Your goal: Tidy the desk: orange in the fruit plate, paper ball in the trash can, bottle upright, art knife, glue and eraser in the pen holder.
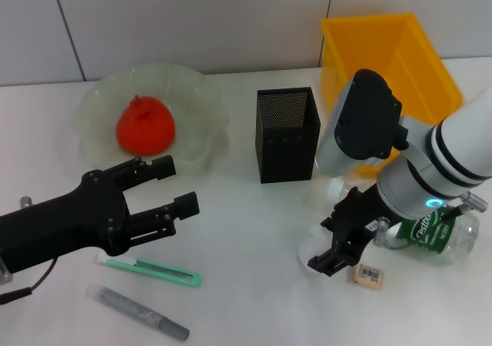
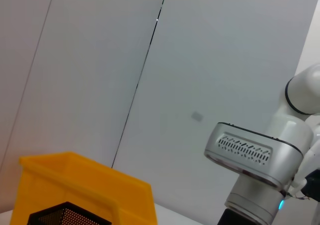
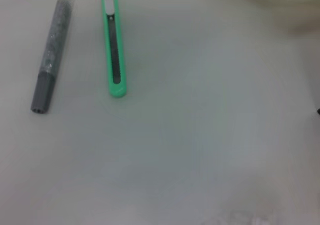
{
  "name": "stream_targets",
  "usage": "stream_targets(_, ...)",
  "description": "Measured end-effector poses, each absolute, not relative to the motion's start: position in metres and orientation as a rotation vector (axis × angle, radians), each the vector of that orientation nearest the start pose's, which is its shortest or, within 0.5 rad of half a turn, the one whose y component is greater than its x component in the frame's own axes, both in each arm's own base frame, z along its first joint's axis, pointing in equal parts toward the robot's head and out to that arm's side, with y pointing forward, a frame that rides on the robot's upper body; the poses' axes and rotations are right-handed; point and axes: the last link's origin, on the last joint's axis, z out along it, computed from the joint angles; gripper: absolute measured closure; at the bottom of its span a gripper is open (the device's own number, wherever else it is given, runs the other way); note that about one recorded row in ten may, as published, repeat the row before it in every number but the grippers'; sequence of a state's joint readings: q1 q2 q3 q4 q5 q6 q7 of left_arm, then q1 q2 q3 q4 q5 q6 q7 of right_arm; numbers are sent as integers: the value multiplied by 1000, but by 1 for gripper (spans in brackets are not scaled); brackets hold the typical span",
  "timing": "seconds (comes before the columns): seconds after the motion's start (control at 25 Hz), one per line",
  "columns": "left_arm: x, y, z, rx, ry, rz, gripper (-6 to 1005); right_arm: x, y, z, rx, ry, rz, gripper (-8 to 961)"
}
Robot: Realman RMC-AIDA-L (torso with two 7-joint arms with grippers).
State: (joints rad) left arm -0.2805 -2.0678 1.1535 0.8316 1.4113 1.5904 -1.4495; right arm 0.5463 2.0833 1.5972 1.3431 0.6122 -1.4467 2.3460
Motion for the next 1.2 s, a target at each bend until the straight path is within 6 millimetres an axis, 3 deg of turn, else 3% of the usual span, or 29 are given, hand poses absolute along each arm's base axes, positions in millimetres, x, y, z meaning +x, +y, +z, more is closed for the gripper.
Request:
stream_targets(0.4, -233, 288, 8, -2661, -597, -1131, 215, 176, 343, -31, -2757, 571, -515, 359)
stream_targets(0.68, -232, 288, 9, -2658, -596, -1134, 215, 156, 339, -13, -2723, 523, -451, 429)
stream_targets(0.92, -233, 288, 9, -2654, -590, -1131, 215, 136, 340, 32, -2553, 452, -367, 437)
stream_targets(1.2, -232, 291, 8, -2650, -586, -1126, 215, 124, 355, 87, -2276, 407, -29, 440)
